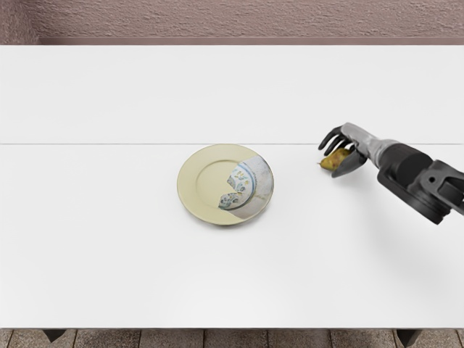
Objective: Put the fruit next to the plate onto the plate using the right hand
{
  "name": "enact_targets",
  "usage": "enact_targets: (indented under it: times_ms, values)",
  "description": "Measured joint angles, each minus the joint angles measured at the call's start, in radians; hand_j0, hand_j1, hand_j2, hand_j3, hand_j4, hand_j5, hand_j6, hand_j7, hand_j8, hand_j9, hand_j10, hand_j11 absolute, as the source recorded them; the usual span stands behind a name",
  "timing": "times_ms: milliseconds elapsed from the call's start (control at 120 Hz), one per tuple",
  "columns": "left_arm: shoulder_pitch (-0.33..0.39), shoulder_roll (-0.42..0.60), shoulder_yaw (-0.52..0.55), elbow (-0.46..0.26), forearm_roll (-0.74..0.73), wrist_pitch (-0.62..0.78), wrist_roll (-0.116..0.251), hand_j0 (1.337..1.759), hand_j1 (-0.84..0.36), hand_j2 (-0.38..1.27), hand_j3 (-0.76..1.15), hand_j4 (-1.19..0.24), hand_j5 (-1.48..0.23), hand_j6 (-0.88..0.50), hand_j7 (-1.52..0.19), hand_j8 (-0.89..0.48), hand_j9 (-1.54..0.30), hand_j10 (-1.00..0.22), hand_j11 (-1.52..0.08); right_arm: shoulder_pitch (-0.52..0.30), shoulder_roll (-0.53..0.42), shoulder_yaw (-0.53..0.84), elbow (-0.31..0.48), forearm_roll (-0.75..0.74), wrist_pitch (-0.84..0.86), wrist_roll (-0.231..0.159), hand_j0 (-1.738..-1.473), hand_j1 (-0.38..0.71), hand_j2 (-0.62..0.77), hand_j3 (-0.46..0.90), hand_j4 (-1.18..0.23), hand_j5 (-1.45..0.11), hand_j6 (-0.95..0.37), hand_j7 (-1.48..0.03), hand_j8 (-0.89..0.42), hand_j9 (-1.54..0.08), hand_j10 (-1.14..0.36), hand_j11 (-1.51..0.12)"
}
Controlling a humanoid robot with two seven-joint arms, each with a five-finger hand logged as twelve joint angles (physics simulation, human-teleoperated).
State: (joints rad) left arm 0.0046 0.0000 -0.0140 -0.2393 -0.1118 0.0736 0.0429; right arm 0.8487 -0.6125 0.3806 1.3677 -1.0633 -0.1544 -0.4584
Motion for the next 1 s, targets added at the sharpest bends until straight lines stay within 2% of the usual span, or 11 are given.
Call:
enact_targets:
  times_ms: [208,333,525,1000]
  values:
    - [0.000,0.000,0.000,0.000,0.000,0.000,0.000,1.658,0.35,0.00,0.00,0.00,0.00,0.00,0.00,0.00,0.00,0.00,0.00,0.004,0.003,0.056,0.078,0.001,0.050,-0.024,-1.657,0.24,0.18,0.00,-0.61,-0.79,-0.61,-0.79,-0.48,-0.79,-0.54,-0.81]
    - [0.002,0.000,0.000,0.000,0.000,0.000,0.000,1.658,0.35,0.00,0.00,0.00,0.00,0.00,0.00,0.00,0.00,0.00,0.00,0.016,0.042,0.066,0.105,0.001,0.060,-0.044,-1.657,0.24,0.18,0.00,-0.61,-0.80,-0.61,-0.79,-0.48,-0.80,-0.54,-0.81]
    - [0.002,0.000,0.000,0.000,0.000,0.000,0.000,1.658,0.35,0.00,0.00,0.00,0.00,0.00,0.00,0.00,0.00,0.00,0.00,0.040,0.113,0.069,0.115,0.003,0.064,-0.066,-1.657,0.24,0.19,0.00,-0.61,-0.82,-0.60,-0.80,-0.47,-0.81,-0.53,-0.82]
    - [0.002,0.000,0.000,0.000,0.000,0.000,0.000,1.658,0.35,0.00,0.00,0.00,0.00,0.00,0.00,0.00,0.00,0.00,0.00,0.067,0.233,0.070,0.113,0.000,0.058,-0.072,-1.656,0.23,0.18,0.00,-0.62,-0.82,-0.60,-0.81,-0.47,-0.83,-0.53,-0.83]
